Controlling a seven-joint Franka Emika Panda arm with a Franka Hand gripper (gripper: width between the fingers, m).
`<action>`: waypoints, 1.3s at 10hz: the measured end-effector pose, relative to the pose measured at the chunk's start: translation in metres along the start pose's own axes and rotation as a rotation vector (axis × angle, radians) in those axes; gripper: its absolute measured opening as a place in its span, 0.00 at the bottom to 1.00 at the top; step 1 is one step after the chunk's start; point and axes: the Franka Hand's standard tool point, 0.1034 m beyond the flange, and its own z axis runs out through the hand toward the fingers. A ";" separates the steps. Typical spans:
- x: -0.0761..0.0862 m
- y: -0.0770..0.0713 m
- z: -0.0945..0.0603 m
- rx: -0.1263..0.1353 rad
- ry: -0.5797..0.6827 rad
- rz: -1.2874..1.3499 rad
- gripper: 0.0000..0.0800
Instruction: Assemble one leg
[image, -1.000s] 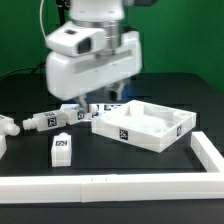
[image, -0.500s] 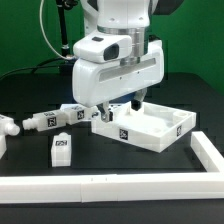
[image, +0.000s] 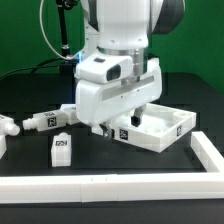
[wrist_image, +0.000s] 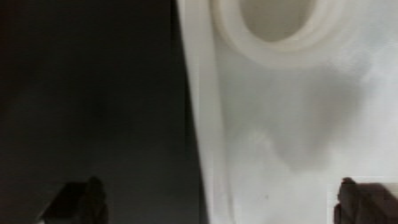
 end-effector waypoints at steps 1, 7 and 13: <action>0.002 0.001 0.003 -0.006 0.009 -0.002 0.81; 0.002 0.001 0.003 -0.005 0.007 -0.001 0.09; -0.039 0.019 -0.048 0.049 -0.097 0.355 0.07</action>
Offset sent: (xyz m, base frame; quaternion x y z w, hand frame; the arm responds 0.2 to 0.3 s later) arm 0.0000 0.0000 0.0000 0.0000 0.0000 0.0000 1.0000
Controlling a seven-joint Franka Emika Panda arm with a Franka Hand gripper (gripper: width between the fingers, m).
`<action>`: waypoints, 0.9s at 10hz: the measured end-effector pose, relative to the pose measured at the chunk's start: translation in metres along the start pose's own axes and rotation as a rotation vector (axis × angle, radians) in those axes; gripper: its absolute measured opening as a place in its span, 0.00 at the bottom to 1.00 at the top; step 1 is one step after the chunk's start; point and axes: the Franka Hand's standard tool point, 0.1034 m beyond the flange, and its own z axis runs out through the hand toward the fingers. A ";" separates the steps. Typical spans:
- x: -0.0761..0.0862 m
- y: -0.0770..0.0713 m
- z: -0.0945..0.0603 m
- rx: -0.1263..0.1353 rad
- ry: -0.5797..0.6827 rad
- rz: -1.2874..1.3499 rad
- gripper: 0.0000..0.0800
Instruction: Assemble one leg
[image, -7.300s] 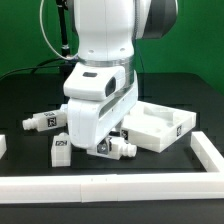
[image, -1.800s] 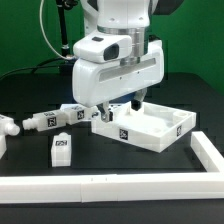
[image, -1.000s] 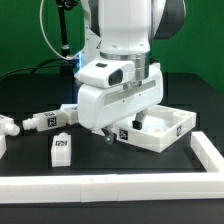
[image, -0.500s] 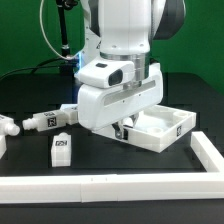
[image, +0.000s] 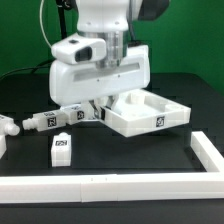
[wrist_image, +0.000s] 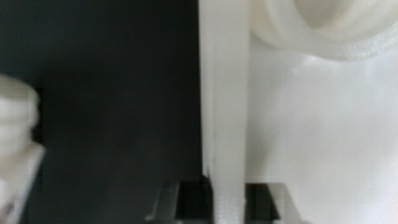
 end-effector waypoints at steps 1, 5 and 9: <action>0.014 0.003 -0.019 0.020 -0.059 0.108 0.07; 0.048 0.004 -0.016 0.004 -0.033 0.132 0.07; 0.059 0.026 -0.010 0.033 -0.095 0.397 0.07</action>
Offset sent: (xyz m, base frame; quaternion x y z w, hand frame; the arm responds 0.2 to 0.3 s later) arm 0.0000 0.0000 0.0000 0.0000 0.0000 0.0000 1.0000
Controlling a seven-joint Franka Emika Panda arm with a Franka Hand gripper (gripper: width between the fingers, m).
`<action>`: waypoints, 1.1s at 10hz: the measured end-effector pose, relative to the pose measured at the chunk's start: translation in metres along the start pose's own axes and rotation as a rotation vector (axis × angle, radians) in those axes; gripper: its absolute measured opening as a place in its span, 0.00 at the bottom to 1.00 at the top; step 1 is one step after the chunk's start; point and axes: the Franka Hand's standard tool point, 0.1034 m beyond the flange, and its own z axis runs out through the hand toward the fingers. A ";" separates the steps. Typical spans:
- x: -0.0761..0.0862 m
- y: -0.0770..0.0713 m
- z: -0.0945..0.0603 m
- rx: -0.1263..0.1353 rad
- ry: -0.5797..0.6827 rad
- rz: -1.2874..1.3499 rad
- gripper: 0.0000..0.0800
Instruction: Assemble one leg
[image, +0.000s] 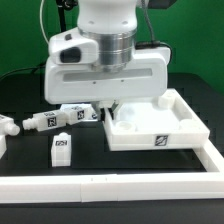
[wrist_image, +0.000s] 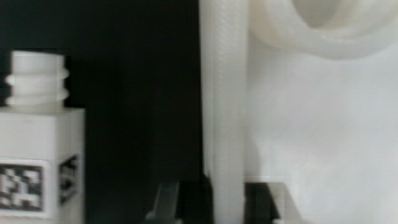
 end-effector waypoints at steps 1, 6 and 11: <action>0.005 0.000 0.000 0.002 -0.016 0.056 0.07; 0.021 -0.003 0.037 -0.011 0.098 -0.027 0.07; 0.021 -0.003 0.039 -0.010 0.090 -0.021 0.07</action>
Offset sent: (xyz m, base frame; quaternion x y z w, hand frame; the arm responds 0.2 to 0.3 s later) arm 0.0099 0.0065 -0.0279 0.0143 0.0360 0.0110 0.9992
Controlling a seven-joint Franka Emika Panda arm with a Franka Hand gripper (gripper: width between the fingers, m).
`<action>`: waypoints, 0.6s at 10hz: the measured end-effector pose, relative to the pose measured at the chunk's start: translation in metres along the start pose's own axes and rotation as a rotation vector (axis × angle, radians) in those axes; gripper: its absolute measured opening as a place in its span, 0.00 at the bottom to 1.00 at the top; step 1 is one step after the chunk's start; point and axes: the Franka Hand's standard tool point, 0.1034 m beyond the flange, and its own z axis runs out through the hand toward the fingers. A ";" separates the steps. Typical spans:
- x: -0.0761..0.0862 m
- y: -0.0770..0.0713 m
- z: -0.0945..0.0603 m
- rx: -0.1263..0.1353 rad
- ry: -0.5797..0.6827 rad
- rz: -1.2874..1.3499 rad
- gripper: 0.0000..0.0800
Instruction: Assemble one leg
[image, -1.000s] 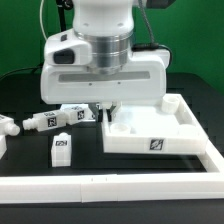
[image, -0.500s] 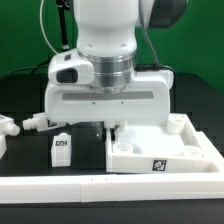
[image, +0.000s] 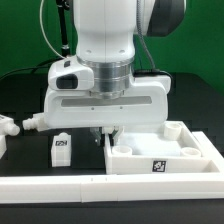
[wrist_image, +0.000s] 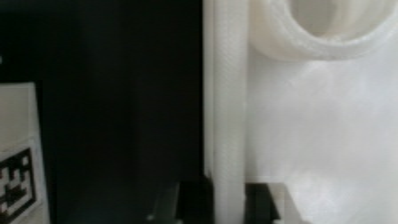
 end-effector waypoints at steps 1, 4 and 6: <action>0.003 0.000 0.004 0.005 -0.031 0.047 0.07; 0.033 -0.001 0.003 -0.007 -0.046 0.117 0.07; 0.034 -0.001 0.003 -0.022 -0.047 0.129 0.07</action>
Offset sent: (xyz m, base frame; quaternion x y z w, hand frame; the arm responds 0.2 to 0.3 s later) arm 0.0351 0.0315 -0.0047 0.0164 -0.0023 0.0884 0.9959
